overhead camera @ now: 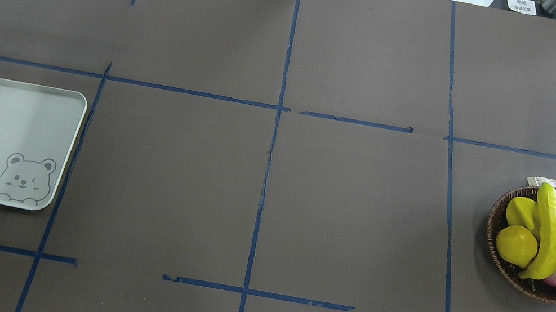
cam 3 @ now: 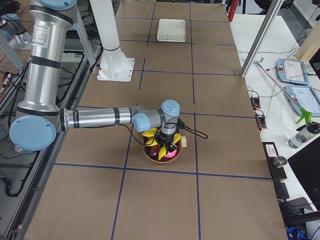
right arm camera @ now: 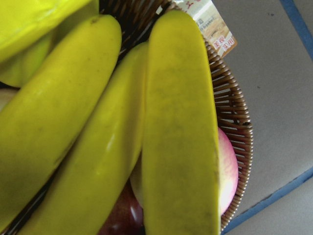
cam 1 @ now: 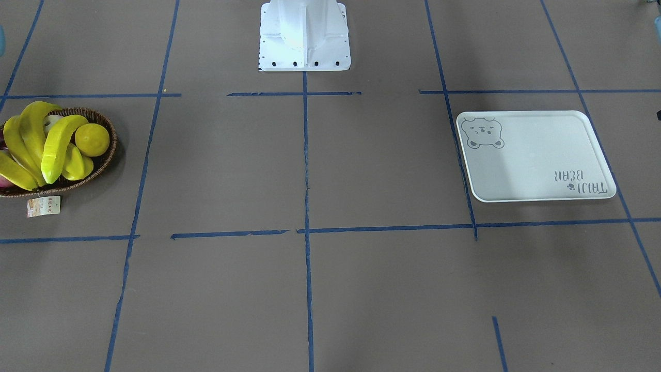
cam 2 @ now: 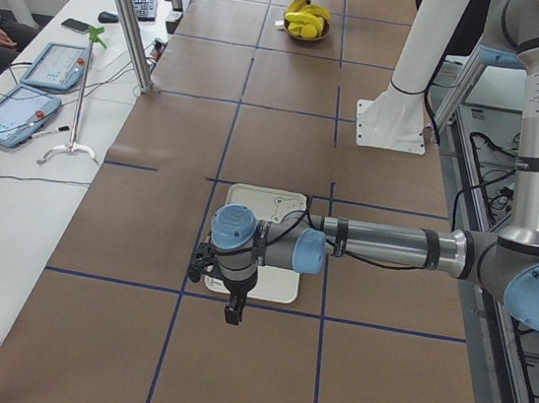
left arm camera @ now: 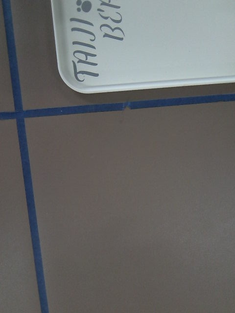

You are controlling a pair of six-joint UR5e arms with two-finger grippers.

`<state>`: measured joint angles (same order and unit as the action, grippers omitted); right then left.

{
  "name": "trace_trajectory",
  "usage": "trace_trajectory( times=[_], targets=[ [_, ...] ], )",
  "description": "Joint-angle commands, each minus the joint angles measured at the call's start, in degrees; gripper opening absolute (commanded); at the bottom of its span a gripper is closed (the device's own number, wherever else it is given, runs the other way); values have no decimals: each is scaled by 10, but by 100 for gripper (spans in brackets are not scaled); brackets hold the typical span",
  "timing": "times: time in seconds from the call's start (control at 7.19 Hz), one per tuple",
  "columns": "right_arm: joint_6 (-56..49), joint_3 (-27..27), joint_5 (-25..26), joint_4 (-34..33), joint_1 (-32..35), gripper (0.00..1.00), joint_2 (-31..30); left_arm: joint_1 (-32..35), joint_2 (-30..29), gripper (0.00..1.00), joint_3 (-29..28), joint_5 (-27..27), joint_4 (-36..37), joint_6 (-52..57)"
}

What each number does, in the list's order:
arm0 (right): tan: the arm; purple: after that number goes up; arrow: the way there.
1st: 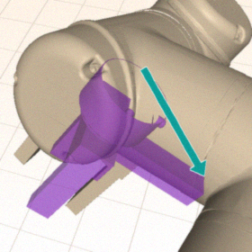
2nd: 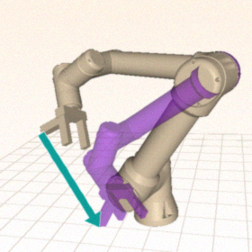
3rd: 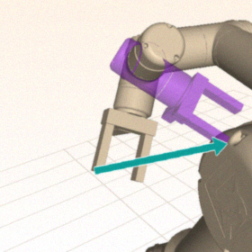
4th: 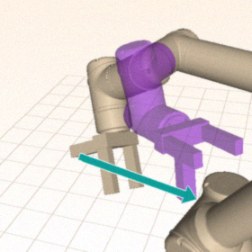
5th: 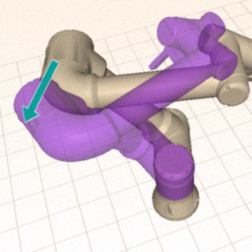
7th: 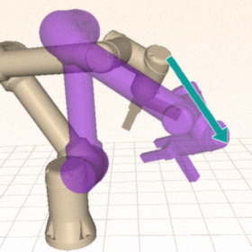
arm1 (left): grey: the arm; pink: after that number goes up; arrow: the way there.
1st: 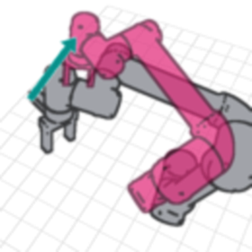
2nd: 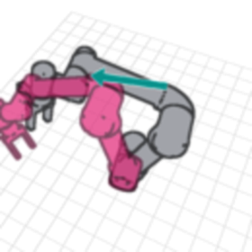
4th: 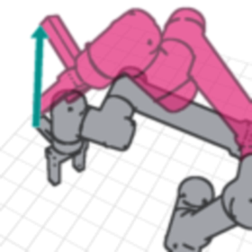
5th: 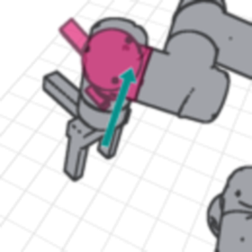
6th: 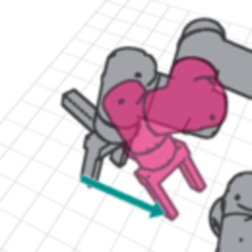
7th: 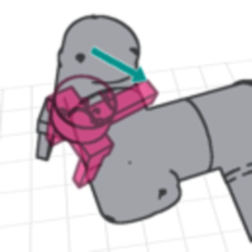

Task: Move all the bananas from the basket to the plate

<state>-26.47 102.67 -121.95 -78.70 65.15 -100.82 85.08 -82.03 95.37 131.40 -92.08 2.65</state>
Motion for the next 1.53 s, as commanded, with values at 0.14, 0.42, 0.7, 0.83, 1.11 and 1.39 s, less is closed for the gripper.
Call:
trace_trajectory(
  times=[0.14, 0.42, 0.7, 0.83, 1.11, 1.39],
  targets=[
    [-1, 31, -20, -35, 92, 4, -1, 0, -3, 100, 3, -1, 1, 3],
    [11, 115, -38, -135, 111, 3, 10, -3, -8, 100, 20, -3, 1, 3],
    [104, 133, -100, -156, 111, 3, 44, -15, -43, 100, 23, -5, 0, -1],
    [161, 153, -103, -153, 104, 3, 53, -16, -74, 100, 25, -5, -13, -1],
    [306, 196, -99, -153, 42, 4, 72, -16, -102, 100, 25, 2, -28, -4],
    [470, 206, -92, -153, -38, 4, 143, -17, -103, 100, 25, 11, -63, -60]
  ],
)
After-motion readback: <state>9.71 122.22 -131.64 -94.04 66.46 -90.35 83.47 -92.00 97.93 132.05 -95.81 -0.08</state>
